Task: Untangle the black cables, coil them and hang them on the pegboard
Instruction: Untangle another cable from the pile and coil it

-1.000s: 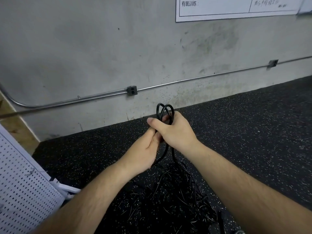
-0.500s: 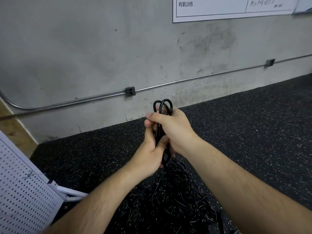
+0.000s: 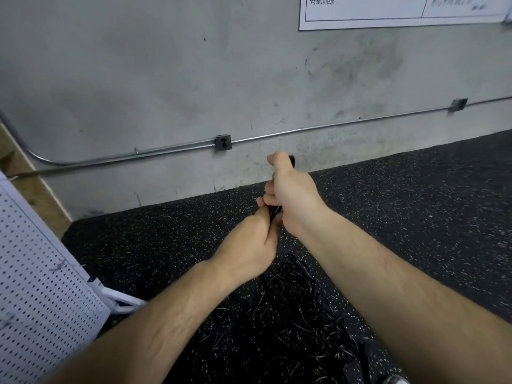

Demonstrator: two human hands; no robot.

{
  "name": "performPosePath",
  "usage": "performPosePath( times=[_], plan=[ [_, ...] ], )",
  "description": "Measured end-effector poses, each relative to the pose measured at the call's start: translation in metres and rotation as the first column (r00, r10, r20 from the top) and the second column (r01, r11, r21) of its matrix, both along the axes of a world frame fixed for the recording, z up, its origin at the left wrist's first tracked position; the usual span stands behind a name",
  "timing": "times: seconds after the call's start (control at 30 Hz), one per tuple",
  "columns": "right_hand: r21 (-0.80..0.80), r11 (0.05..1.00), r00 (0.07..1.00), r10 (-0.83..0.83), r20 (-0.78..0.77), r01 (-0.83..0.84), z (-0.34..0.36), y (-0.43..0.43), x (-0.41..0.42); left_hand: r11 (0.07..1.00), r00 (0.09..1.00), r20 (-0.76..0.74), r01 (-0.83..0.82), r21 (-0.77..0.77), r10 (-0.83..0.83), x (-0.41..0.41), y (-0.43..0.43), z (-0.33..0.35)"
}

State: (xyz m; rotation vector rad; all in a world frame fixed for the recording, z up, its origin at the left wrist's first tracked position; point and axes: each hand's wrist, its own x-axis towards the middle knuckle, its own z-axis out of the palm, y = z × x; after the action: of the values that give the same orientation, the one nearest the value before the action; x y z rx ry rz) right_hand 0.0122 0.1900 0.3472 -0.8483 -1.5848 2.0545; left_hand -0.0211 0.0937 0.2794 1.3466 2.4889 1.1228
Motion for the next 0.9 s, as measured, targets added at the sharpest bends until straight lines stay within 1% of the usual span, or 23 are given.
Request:
performPosePath(
  times=[0.07,0.1,0.17,0.23,0.27,0.3,0.37,0.43,0.47,0.53,0.57,0.6,0.63,0.67,0.73,0.83,0.87,0.9],
  plan=[
    [-0.01,1.0,1.0,0.007,-0.016,-0.007,0.0,-0.001,-0.003,0.999,0.998,-0.057,-0.009,-0.036,0.007,-0.003,-0.005,0.003],
    [-0.012,1.0,0.999,0.025,-0.027,-0.025,0.0,-0.002,-0.005,1.0,0.999,-0.036,0.001,-0.024,-0.002,-0.005,-0.008,0.004],
    [0.025,0.997,0.996,0.075,-0.046,-0.074,-0.001,-0.004,-0.009,0.999,0.994,0.103,0.027,0.035,-0.03,-0.006,-0.014,0.007],
    [0.1,0.984,0.988,0.15,-0.035,-0.146,-0.001,-0.009,-0.012,0.997,0.968,0.251,0.01,0.081,-0.03,-0.007,-0.021,0.011],
    [0.142,0.971,0.98,0.197,-0.017,-0.192,0.0,-0.011,-0.014,0.995,0.954,0.3,-0.012,0.099,-0.019,-0.008,-0.026,0.013],
    [0.185,0.951,0.968,0.253,0.004,-0.249,0.001,-0.013,-0.014,0.992,0.947,0.321,-0.044,0.118,0.004,-0.01,-0.031,0.016],
    [0.263,0.899,0.934,0.356,0.03,-0.351,-0.001,-0.011,-0.016,0.983,0.955,0.287,-0.12,0.141,0.076,-0.012,-0.041,0.024],
    [0.357,0.827,0.894,0.443,0.062,-0.435,-0.012,-0.006,-0.009,0.965,0.953,0.281,-0.171,0.197,0.112,-0.014,-0.048,0.031],
    [0.397,0.771,0.859,0.503,0.101,-0.498,-0.022,-0.003,-0.003,0.952,0.945,0.303,-0.197,0.234,0.121,-0.015,-0.051,0.034],
    [0.426,0.629,0.755,0.6,0.265,-0.65,-0.047,0.002,0.008,0.92,0.919,0.366,-0.265,0.291,0.149,-0.021,-0.055,0.037],
    [0.42,0.534,0.676,0.633,0.377,-0.734,-0.059,0.002,0.014,0.894,0.895,0.417,-0.309,0.323,0.159,-0.024,-0.057,0.037],
    [0.41,0.428,0.591,0.639,0.493,-0.805,-0.07,0.003,0.016,0.859,0.861,0.485,-0.358,0.366,0.153,-0.028,-0.058,0.038],
    [0.385,0.339,0.51,0.638,0.577,-0.859,-0.079,0.003,0.018,0.818,0.819,0.56,-0.407,0.407,0.129,-0.033,-0.06,0.039],
    [0.359,0.281,0.453,0.638,0.623,-0.89,-0.087,0.004,0.018,0.774,0.775,0.625,-0.452,0.443,0.095,-0.037,-0.062,0.041],
    [0.328,0.246,0.409,0.594,0.693,-0.912,-0.098,0.006,0.022,0.702,0.716,0.697,-0.518,0.488,0.044,-0.047,-0.066,0.046],
    [0.293,0.163,0.335,0.457,0.824,-0.942,-0.116,0.021,0.03,0.628,0.692,0.722,-0.573,0.526,0.027,-0.064,-0.079,0.054],
    [0.279,0.17,0.325,0.413,0.85,-0.945,-0.121,0.027,0.034,0.613,0.694,0.72,-0.58,0.536,0.028,-0.069,-0.084,0.056],
    [0.268,0.199,0.326,0.378,0.867,-0.943,-0.125,0.035,0.037,0.606,0.697,0.716,-0.585,0.54,0.035,-0.073,-0.088,0.057]
  ],
)
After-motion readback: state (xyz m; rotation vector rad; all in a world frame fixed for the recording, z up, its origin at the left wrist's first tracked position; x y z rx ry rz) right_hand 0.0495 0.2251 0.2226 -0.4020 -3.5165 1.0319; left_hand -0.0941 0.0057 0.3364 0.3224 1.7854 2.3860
